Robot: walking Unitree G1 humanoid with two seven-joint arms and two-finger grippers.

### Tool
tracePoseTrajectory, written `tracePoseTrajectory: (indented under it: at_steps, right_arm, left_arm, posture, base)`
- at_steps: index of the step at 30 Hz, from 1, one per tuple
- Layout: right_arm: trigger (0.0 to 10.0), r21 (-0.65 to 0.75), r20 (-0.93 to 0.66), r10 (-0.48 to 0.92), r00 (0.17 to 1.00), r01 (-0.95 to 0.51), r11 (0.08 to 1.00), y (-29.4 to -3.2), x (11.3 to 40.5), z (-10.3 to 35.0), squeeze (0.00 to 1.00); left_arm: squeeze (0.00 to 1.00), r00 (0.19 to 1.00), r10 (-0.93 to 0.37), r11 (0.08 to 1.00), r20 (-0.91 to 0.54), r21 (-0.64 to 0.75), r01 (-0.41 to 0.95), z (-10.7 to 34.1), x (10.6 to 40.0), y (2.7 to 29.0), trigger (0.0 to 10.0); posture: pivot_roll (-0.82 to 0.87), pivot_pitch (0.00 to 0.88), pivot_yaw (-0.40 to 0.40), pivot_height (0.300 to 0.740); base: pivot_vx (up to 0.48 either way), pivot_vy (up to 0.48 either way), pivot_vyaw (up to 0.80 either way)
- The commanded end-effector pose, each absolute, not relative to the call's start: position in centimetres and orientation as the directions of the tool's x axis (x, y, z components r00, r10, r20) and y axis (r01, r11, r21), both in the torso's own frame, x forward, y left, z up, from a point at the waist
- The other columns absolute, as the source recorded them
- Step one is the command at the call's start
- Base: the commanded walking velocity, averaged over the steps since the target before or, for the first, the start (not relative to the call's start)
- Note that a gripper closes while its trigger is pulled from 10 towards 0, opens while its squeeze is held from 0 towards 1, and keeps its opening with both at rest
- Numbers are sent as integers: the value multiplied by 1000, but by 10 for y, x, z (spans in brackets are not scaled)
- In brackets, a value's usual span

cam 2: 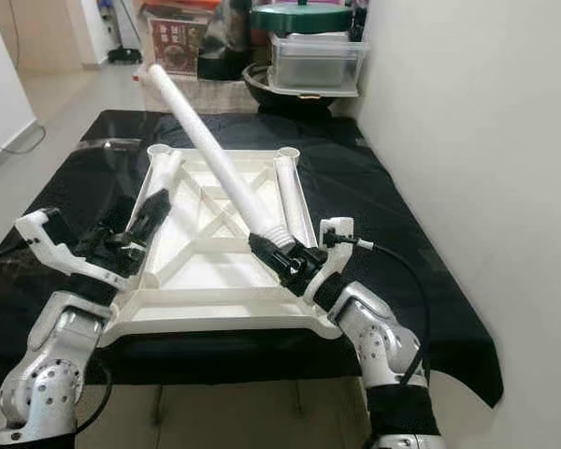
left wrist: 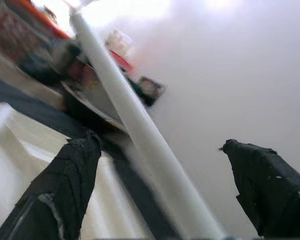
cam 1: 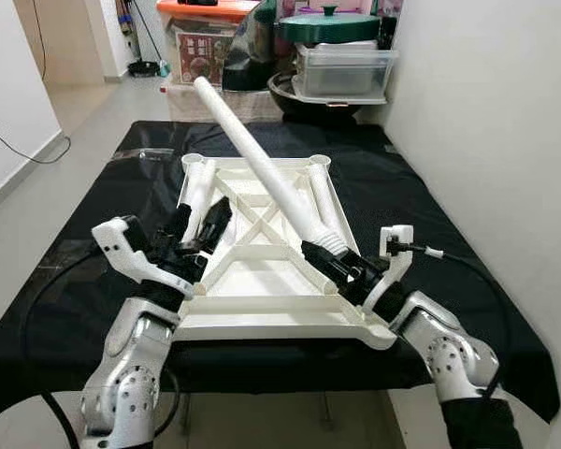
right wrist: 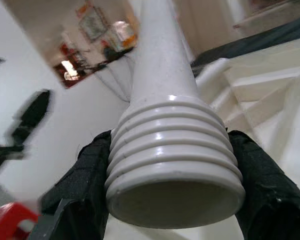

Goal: Building children table

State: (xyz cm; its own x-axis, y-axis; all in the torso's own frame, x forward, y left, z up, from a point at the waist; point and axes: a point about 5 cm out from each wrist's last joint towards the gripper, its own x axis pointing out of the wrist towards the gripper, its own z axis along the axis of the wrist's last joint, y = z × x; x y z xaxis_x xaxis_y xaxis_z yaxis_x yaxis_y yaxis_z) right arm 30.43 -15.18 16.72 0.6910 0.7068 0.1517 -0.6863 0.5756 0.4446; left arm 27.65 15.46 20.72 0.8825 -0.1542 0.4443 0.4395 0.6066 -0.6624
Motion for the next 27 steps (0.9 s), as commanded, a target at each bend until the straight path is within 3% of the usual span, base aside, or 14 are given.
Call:
tracePoseTrajectory:
  at_steps: [1,4,6,8,14,17,27]
  right_arm:
    - [0,436,211,753,624,-749,498,-152,296,177,0]
    - [0,443,186,832,523,-800,405,-152,282,171,0]
    - [0,443,186,832,523,-800,405,-152,282,171,0]
    - [0,454,157,892,423,-833,315,-153,267,164,0]
    - [0,469,110,935,338,-847,251,-154,254,154,0]
    - [0,473,63,965,256,-859,197,-152,241,147,0]
    - [0,460,-1,980,200,-870,178,-170,240,145,0]
  left_arm:
    - [0,886,-139,518,441,-730,445,204,278,160,10000]
    - [0,890,-116,429,442,-785,446,202,280,166,10000]
    - [0,890,-116,429,442,-785,446,202,280,166,10000]
    - [0,897,-114,375,427,-818,437,196,282,169,10000]
    - [0,902,-120,322,415,-843,431,191,282,172,10000]
    - [0,888,-175,255,425,-851,458,190,282,170,10000]
    - [0,827,-311,149,469,-835,529,192,272,166,10000]
  posture:
    - [39,0,-79,740]
    - [41,0,-82,740]
    - [41,0,-82,740]
    - [40,0,-81,740]
    - [41,0,-84,740]
    - [43,0,-82,740]
    - [48,0,-74,740]
  base:
    - [0,0,0]
    - [0,0,0]
    - [0,0,0]
    - [0,0,0]
    - [0,0,0]
    - [0,0,0]
    - [0,0,0]
